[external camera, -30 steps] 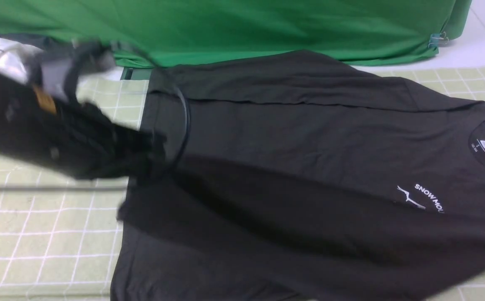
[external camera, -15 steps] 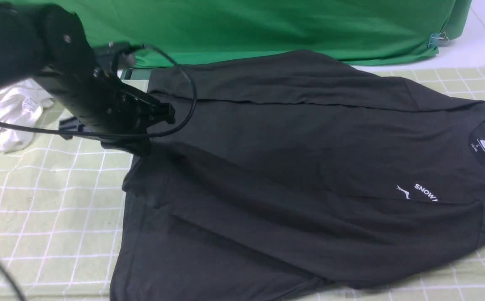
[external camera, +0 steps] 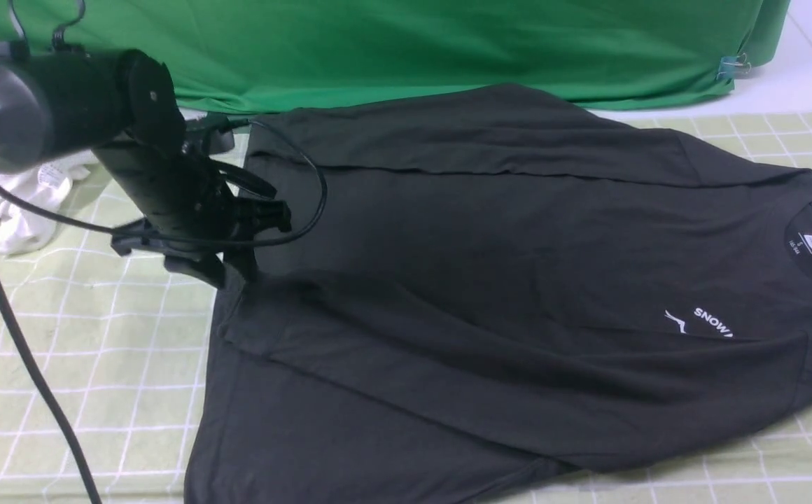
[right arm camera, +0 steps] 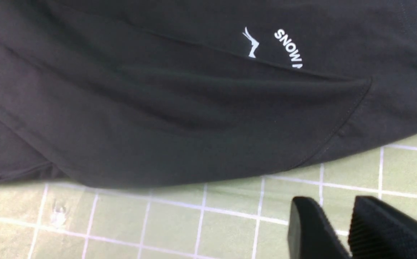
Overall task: Fold a long-sleeved shirt over a green coffee tablecloth.
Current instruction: 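Fold the left side of the black T-shirt inward over its body, then grab the top left corner of the dark shirt with the left gripper, then fold the left side of the dark shirt inward over its body with the left gripper, then grasp the near edge of the shirt at its hem and shoulder corners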
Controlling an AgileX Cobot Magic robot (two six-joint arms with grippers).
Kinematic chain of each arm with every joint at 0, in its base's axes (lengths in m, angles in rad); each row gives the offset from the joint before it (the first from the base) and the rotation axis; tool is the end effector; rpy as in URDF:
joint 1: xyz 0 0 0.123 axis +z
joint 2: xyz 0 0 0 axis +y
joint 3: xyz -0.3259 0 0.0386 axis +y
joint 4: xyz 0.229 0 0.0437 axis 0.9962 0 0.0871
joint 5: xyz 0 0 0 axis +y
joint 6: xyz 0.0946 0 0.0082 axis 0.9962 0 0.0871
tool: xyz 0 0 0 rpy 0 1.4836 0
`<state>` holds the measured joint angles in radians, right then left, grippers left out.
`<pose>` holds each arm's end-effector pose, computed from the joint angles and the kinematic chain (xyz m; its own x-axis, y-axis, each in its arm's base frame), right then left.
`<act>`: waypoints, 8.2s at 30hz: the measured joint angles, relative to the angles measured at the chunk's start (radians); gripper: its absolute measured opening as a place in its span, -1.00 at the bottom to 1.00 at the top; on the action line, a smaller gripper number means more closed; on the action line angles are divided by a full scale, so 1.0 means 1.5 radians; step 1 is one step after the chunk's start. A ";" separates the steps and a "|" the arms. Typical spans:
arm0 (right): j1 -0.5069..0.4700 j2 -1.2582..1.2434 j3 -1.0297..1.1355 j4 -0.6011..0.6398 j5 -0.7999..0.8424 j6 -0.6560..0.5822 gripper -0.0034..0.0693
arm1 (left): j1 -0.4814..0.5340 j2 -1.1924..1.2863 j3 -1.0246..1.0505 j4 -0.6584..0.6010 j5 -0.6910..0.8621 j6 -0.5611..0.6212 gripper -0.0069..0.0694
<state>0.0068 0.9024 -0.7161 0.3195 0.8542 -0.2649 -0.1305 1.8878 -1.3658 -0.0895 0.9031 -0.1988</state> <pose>0.1166 0.0233 0.3294 -0.7915 -0.0548 -0.6087 -0.1892 0.9690 0.1587 0.3764 -0.0561 0.2522 -0.9700 -0.1258 -0.2080 -0.1013 0.9870 -0.1246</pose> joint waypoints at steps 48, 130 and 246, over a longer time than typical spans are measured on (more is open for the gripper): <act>0.000 0.059 -0.117 0.135 0.064 -0.138 -0.88 | 0.003 0.029 -0.106 -0.088 -0.248 0.032 -0.76; 0.000 0.101 -0.153 0.138 0.113 -0.109 -0.46 | -0.084 -0.047 -0.150 0.060 0.063 -0.371 -0.77; 0.440 0.405 -0.074 -0.200 -0.035 0.036 -0.80 | -0.080 -0.302 0.474 -0.044 -0.027 0.071 -0.78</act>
<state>0.6674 1.5104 -0.8277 0.0191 0.8018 -0.2107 -0.2498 1.4348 -0.6545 -0.1562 0.8624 -0.0921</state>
